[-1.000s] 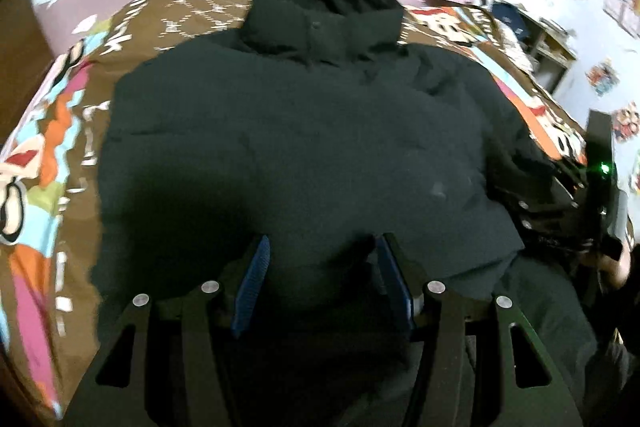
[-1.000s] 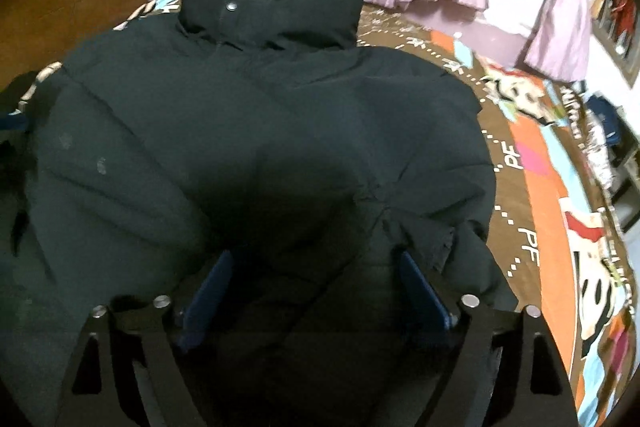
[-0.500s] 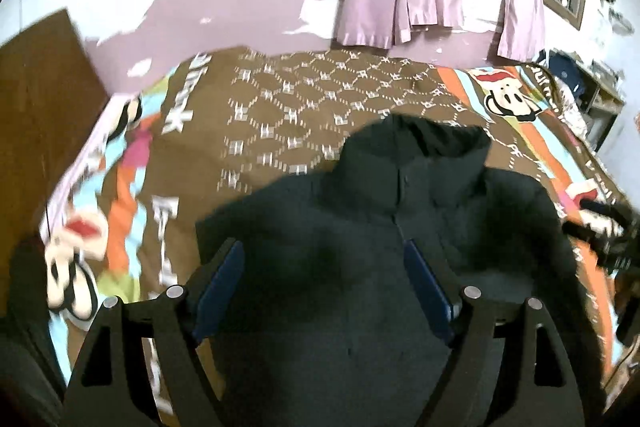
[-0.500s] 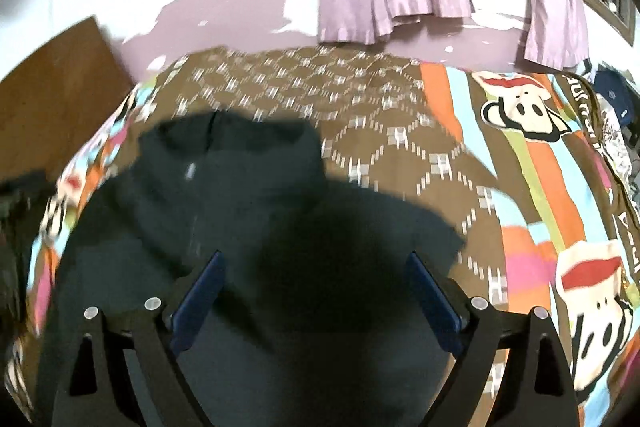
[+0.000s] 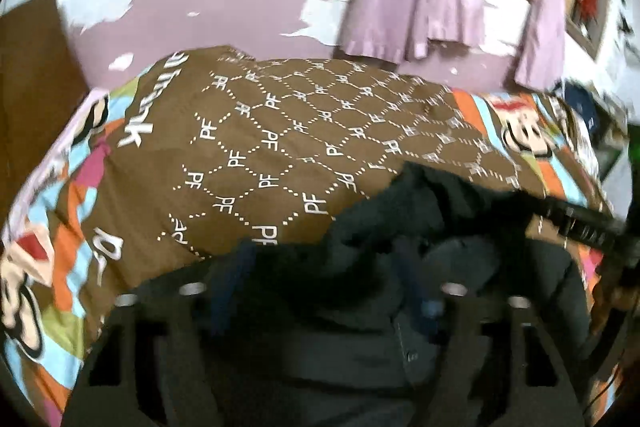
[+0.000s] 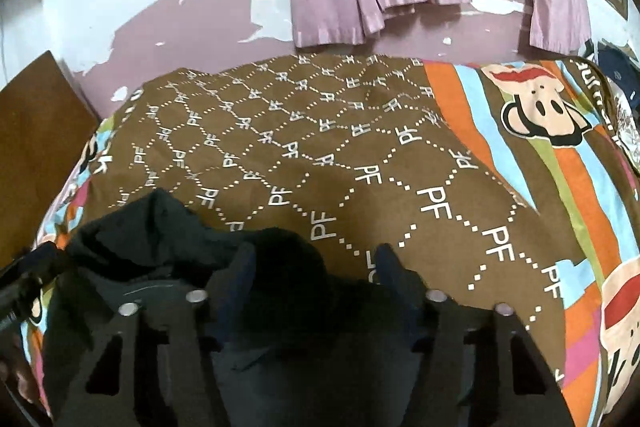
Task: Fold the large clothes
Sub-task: 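Grasp the jacket hem with both tools and fold it toward the collar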
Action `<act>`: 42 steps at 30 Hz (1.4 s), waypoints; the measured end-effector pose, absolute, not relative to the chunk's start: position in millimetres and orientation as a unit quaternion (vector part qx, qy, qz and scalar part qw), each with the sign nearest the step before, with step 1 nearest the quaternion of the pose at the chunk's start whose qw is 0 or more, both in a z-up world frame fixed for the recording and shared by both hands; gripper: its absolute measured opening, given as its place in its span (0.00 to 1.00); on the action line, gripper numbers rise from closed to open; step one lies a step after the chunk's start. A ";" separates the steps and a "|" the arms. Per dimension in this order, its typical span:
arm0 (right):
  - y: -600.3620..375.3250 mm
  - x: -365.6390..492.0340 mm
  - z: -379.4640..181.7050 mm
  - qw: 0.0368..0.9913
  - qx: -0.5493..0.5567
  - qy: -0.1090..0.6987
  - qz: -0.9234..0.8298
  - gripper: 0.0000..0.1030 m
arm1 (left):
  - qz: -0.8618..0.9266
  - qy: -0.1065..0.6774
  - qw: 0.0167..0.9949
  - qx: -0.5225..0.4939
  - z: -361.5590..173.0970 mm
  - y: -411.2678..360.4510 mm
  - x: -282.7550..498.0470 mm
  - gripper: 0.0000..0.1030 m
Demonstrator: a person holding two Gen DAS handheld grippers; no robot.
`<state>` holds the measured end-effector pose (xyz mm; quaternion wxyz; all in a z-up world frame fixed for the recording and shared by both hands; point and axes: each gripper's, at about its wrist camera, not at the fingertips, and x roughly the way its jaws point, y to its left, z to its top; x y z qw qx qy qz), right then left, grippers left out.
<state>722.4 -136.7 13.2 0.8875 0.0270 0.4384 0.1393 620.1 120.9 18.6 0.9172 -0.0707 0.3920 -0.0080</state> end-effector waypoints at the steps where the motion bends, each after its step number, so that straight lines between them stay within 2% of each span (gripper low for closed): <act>1: -139.8 723.1 7.8 0.884 0.043 0.443 0.144 0.35 | -0.005 0.396 0.915 -0.075 19.7 122.0 624.3 0.36; 2: -143.3 722.1 5.0 0.882 0.063 0.442 0.153 0.21 | 0.000 0.405 0.911 -0.079 18.2 125.0 628.5 0.29; 3: -147.0 719.1 3.9 0.881 0.080 0.438 0.160 0.13 | -0.007 0.415 0.905 -0.091 16.8 127.6 632.1 0.12; 4: -148.4 715.6 5.0 0.882 0.086 0.435 0.161 0.13 | -0.012 0.420 0.902 -0.099 17.6 128.1 633.0 0.05; 11: -163.2 659.1 31.3 0.897 0.050 0.392 0.197 0.07 | -0.044 0.404 0.907 -0.115 37.5 126.6 603.1 0.02; 16: -173.1 617.3 32.1 0.895 0.021 0.388 0.220 0.06 | -0.060 0.409 0.903 -0.115 32.5 136.3 560.8 0.02; 22: -176.4 580.5 -12.7 0.881 -0.029 0.419 0.218 0.06 | -0.084 0.454 0.884 -0.077 3.0 129.7 525.8 0.02; 27: -179.5 588.2 -62.8 0.872 -0.011 0.452 0.191 0.04 | -0.081 0.484 0.870 -0.053 -41.3 116.6 521.8 0.02; 35: -177.3 590.0 -74.2 0.874 -0.015 0.452 0.178 0.01 | -0.066 0.477 0.876 0.027 -70.0 100.7 528.6 0.02; 38: -188.9 580.5 -61.1 0.876 0.004 0.446 0.181 0.05 | -0.080 0.463 0.882 0.021 -63.9 107.4 523.1 0.03; 42: -208.3 563.9 -32.2 0.888 0.021 0.421 0.184 0.23 | -0.111 0.438 0.892 -0.020 -41.1 124.5 510.0 0.06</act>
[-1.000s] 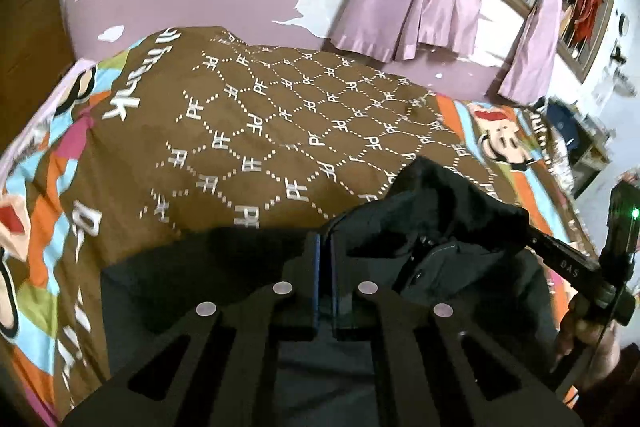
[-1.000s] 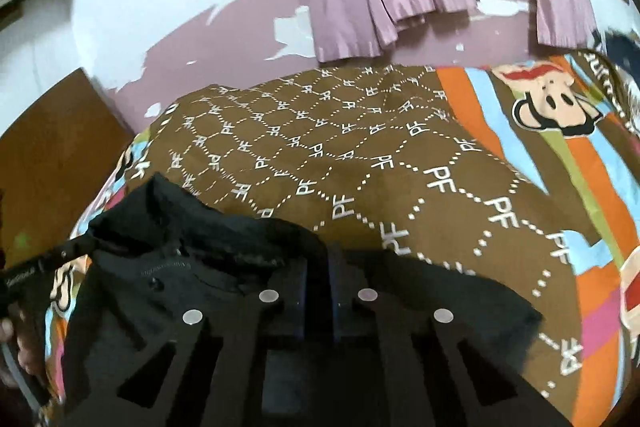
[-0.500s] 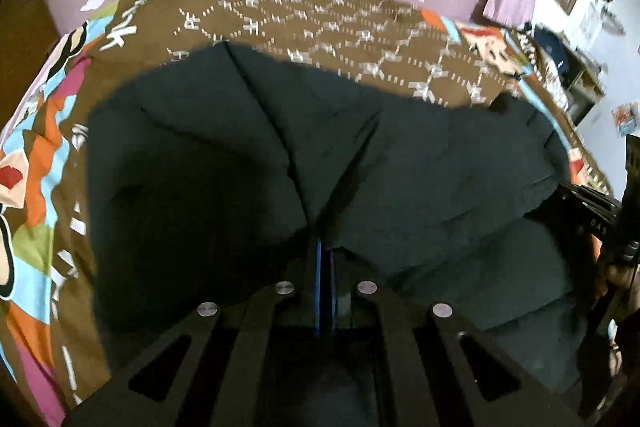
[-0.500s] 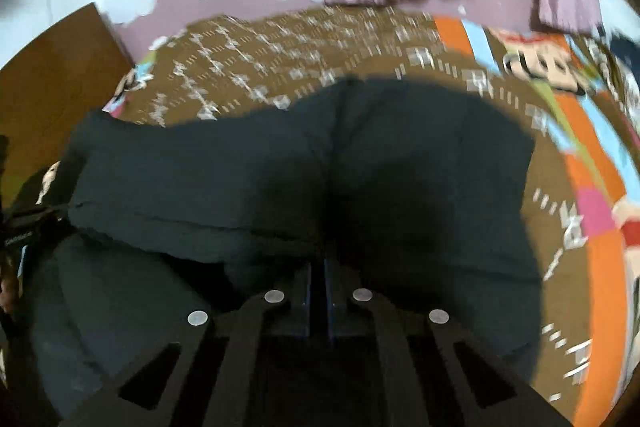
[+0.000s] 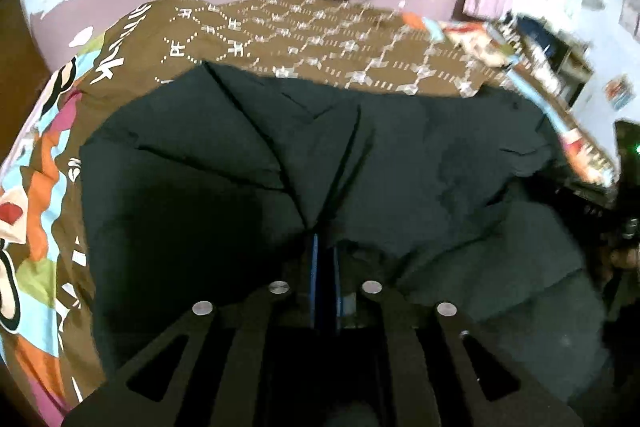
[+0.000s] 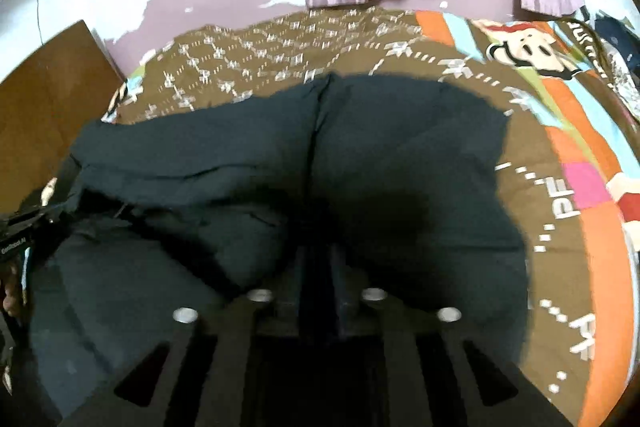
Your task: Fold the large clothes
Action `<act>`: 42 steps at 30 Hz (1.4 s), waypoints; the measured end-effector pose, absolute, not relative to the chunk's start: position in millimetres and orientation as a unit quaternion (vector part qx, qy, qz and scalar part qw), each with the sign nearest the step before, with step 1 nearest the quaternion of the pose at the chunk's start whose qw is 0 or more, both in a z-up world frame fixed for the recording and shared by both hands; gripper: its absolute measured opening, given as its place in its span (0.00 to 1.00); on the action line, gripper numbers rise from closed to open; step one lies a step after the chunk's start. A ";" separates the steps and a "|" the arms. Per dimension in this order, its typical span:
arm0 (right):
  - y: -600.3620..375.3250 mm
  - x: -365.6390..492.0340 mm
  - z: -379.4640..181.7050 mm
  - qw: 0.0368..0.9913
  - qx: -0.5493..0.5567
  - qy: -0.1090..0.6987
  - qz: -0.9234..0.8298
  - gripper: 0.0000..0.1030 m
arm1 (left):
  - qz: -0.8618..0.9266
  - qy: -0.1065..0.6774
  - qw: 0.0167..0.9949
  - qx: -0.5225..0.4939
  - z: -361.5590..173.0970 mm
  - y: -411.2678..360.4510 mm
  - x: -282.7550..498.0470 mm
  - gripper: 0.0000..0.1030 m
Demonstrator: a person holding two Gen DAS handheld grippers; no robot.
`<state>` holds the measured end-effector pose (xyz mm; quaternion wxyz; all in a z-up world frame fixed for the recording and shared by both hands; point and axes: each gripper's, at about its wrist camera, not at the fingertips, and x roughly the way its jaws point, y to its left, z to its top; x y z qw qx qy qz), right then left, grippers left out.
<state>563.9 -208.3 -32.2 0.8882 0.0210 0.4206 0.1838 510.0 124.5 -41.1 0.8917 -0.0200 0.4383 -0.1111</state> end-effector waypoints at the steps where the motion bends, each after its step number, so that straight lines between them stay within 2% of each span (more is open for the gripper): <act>1: -210.7 562.3 -24.3 0.893 0.024 0.410 0.184 0.24 | -0.115 0.426 0.897 -0.022 -33.3 127.9 505.0 0.07; 5: -205.6 570.1 12.8 0.910 0.043 0.365 0.193 0.24 | -0.118 0.365 0.923 -0.036 0.3 132.6 498.6 0.08; 8: -183.0 595.6 28.2 0.903 0.073 0.361 0.222 0.24 | -0.122 0.331 0.933 -0.071 23.5 128.9 511.9 0.21; 12: -142.0 636.4 13.1 0.858 0.116 0.421 0.270 0.24 | -0.144 0.366 0.915 -0.089 27.9 106.8 551.5 0.22; 14: -124.7 646.8 -0.7 0.835 0.128 0.453 0.285 0.24 | -0.152 0.407 0.898 -0.076 16.2 93.1 567.1 0.21; 16: -108.7 650.1 -16.5 0.806 0.117 0.490 0.310 0.24 | -0.160 0.441 0.880 -0.069 0.0 85.2 574.7 0.11; 19: -88.4 637.3 -40.8 0.792 0.021 0.522 0.317 0.23 | -0.160 0.488 0.857 -0.037 -28.9 80.4 575.2 0.05; 24: -83.2 629.1 -76.5 0.778 -0.026 0.549 0.305 0.10 | -0.163 0.522 0.836 -0.040 -56.4 88.0 573.4 0.02; 27: -73.7 623.3 -92.2 0.784 -0.066 0.542 0.296 0.07 | -0.157 0.533 0.831 -0.019 -64.6 84.1 570.3 0.01; 32: -77.5 614.6 -94.9 0.796 -0.057 0.531 0.285 0.07 | -0.149 0.527 0.837 0.007 -77.3 78.2 566.3 0.01; 38: -112.6 596.5 -57.1 0.843 -0.025 0.470 0.259 0.06 | -0.147 0.509 0.848 0.005 -77.1 79.9 557.1 0.01; 42: -136.5 611.2 -81.4 0.825 0.029 0.513 0.234 0.00 | -0.144 0.506 0.851 0.012 -77.8 77.6 554.1 0.01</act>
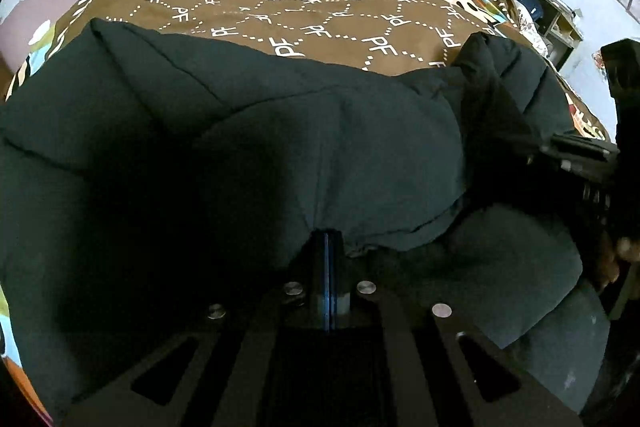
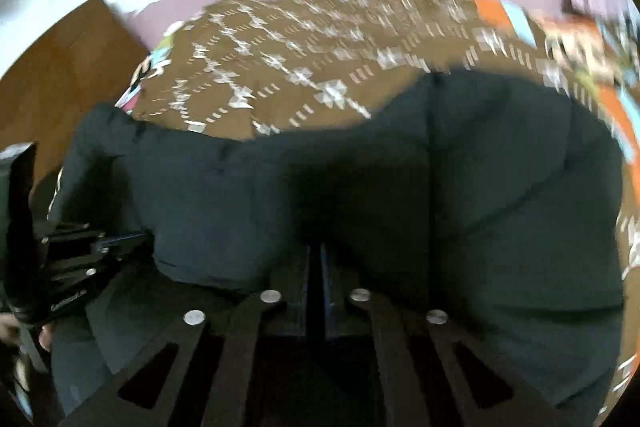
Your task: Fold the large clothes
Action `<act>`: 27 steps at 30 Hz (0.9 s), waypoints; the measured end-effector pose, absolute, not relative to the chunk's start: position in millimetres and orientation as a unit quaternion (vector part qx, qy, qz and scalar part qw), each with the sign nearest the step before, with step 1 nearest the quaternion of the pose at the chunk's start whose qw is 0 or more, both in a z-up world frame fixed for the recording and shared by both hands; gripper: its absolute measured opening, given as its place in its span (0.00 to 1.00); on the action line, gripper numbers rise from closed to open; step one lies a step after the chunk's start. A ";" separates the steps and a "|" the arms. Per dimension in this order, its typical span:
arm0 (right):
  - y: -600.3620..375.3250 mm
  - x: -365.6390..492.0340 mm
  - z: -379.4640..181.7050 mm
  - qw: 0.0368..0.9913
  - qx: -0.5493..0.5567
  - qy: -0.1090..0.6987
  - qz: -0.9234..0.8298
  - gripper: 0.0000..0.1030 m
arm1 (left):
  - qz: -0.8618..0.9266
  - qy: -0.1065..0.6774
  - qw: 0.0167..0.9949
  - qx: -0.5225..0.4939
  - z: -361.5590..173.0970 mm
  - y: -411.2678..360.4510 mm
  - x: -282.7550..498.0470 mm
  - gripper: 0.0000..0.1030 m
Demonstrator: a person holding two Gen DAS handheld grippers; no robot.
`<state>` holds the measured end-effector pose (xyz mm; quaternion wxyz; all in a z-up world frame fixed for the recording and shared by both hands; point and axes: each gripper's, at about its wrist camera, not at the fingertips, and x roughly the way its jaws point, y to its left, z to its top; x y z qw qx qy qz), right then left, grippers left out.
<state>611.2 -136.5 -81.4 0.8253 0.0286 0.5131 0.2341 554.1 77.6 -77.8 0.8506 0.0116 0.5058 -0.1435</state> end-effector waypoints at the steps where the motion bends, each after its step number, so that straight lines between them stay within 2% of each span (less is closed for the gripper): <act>1: -136.6 612.6 -86.6 0.823 0.034 0.516 0.234 0.00 | -0.142 0.506 0.850 0.015 -78.9 76.0 554.5 0.01; 8: -135.6 605.8 -84.9 0.834 0.034 0.497 0.237 0.00 | -0.124 0.483 0.866 0.044 -78.3 68.8 542.0 0.01; 12: -143.0 587.9 -60.7 0.849 0.037 0.472 0.235 0.03 | -0.112 0.469 0.875 0.041 -70.2 69.0 532.0 0.01; 13: -144.5 584.4 -53.1 0.853 0.031 0.466 0.232 0.07 | -0.105 0.467 0.877 0.034 -65.6 70.8 529.6 0.01; 15: -148.3 573.9 -33.7 0.863 0.021 0.450 0.228 0.23 | -0.093 0.461 0.882 0.013 -51.9 75.2 521.9 0.02; 20: -157.9 547.6 14.5 0.879 0.018 0.418 0.230 0.44 | -0.064 0.433 0.899 -0.026 -3.5 85.4 499.1 0.03; 21: -159.7 539.0 26.4 0.882 0.016 0.411 0.230 0.50 | -0.063 0.425 0.902 -0.030 7.1 86.7 493.2 0.07; 23: -163.3 523.0 45.4 0.889 0.011 0.396 0.230 0.62 | -0.064 0.409 0.909 -0.042 31.8 88.0 476.0 0.25; 24: -163.8 513.0 57.3 0.893 0.010 0.386 0.232 0.68 | -0.064 0.398 0.914 -0.048 44.0 88.9 464.3 0.43; 25: -164.6 502.7 69.0 0.895 0.012 0.376 0.237 0.70 | -0.063 0.387 0.918 -0.052 53.6 90.0 454.6 0.55; 27: -166.2 483.9 88.5 0.899 0.019 0.363 0.244 0.77 | -0.064 0.371 0.925 -0.058 72.9 90.5 434.9 0.59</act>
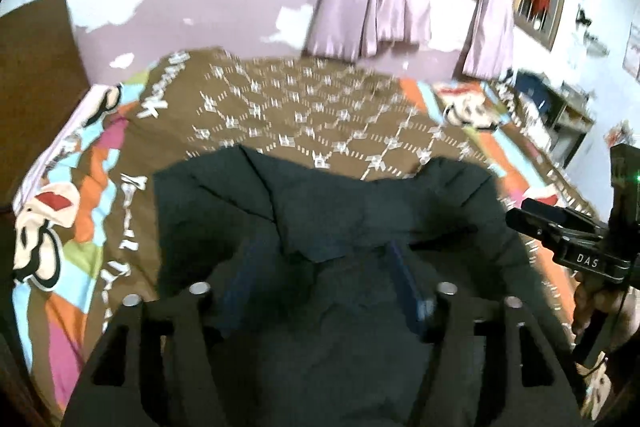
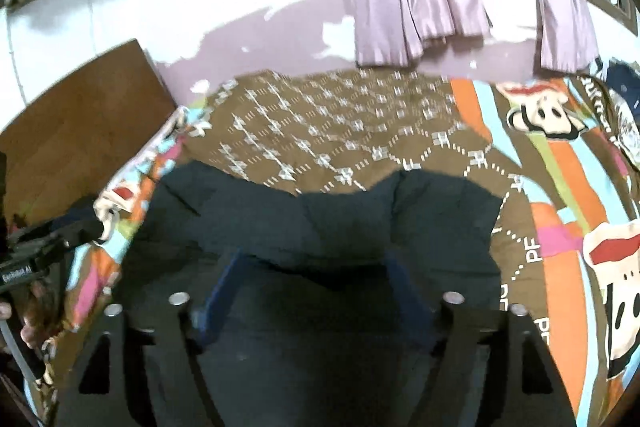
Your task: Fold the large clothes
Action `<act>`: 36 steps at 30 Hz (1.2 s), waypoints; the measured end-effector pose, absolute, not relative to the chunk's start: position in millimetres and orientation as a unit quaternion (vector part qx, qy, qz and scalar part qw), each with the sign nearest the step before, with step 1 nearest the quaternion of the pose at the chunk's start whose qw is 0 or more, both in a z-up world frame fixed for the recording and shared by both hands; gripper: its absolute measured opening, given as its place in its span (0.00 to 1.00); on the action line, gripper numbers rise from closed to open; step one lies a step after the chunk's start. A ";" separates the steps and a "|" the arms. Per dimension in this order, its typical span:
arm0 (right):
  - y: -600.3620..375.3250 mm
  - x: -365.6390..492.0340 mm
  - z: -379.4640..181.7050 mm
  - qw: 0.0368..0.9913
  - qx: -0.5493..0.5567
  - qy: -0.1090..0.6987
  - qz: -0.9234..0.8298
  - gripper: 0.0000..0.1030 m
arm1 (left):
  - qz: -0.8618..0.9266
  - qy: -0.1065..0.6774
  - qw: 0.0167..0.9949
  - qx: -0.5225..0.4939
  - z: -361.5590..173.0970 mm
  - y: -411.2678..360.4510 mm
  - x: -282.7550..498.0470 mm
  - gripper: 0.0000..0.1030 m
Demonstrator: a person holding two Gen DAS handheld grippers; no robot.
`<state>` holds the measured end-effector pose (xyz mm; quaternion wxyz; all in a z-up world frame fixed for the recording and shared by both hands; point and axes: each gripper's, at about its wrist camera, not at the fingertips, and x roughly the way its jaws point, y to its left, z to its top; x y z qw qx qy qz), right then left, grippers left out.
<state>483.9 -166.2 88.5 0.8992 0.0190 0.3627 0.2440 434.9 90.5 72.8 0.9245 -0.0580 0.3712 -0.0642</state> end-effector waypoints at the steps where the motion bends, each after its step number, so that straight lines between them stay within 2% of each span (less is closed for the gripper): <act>1: -166.3 478.6 94.2 0.900 0.022 0.358 0.246 0.79 | -0.066 0.370 0.925 -0.056 81.5 90.1 424.2 0.59; 3: -168.2 458.6 111.3 0.903 0.030 0.345 0.255 0.87 | -0.062 0.372 0.925 -0.046 95.6 87.8 404.7 0.62; 5: -171.3 440.4 125.2 0.906 0.034 0.333 0.260 0.89 | -0.054 0.362 0.930 -0.040 110.3 84.7 381.2 0.69; 7: -174.8 418.1 139.9 0.909 0.034 0.321 0.265 0.93 | -0.050 0.353 0.933 -0.050 120.0 83.9 363.2 0.88; 8: -175.8 410.7 144.1 0.909 0.032 0.318 0.267 0.96 | -0.046 0.348 0.935 -0.057 126.1 83.7 352.5 0.91; 13: -183.3 362.8 167.4 0.917 0.026 0.293 0.268 1.00 | -0.043 0.317 0.943 -0.089 150.6 83.6 310.7 0.97; 23: -189.2 277.7 177.7 0.918 0.009 0.274 0.286 1.00 | -0.047 0.279 0.955 -0.087 177.3 67.1 236.9 0.98; 36: -215.6 204.9 143.8 0.922 -0.009 0.280 0.267 1.00 | -0.071 0.280 0.956 -0.047 135.7 48.5 154.3 0.98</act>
